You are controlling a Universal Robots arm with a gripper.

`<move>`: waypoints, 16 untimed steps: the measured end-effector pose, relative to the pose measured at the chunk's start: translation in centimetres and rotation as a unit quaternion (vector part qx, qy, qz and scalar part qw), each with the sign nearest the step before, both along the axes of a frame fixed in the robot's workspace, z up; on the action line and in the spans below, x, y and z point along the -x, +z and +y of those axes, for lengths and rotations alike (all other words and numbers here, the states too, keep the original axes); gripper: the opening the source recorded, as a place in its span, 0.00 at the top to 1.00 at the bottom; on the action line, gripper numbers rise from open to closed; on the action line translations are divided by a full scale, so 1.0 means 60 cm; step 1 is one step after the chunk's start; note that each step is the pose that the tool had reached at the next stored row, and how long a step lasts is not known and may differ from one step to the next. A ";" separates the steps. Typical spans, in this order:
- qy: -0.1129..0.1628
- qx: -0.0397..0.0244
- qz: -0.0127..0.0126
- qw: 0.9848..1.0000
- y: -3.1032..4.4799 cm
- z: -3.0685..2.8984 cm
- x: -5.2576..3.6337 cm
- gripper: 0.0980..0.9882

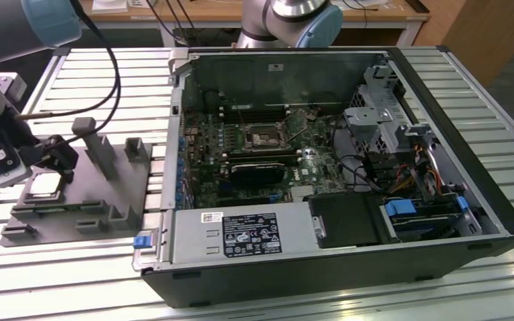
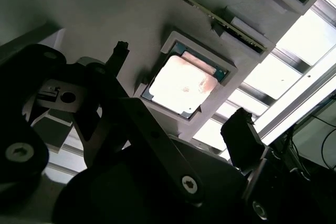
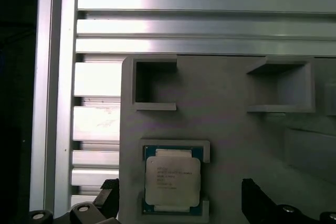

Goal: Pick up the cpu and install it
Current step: 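Pick up the cpu and move it towards the insertion slot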

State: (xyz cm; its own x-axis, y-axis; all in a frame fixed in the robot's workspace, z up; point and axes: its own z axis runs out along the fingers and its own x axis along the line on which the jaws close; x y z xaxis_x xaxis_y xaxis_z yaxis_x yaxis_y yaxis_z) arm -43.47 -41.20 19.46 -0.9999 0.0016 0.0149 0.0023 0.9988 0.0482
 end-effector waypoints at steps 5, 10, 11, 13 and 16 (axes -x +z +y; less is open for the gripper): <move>0.000 0.001 0.000 1.000 -0.007 -0.0002 0.000 0.00; 0.000 0.000 0.000 1.000 -0.016 -0.0001 0.000 0.00; 0.002 0.000 0.000 1.000 -0.017 -0.0001 0.000 0.00; 0.009 -0.002 0.000 1.000 -0.018 -0.0001 0.002 0.02; 0.010 -0.002 0.000 1.000 -0.019 0.0004 0.009 0.09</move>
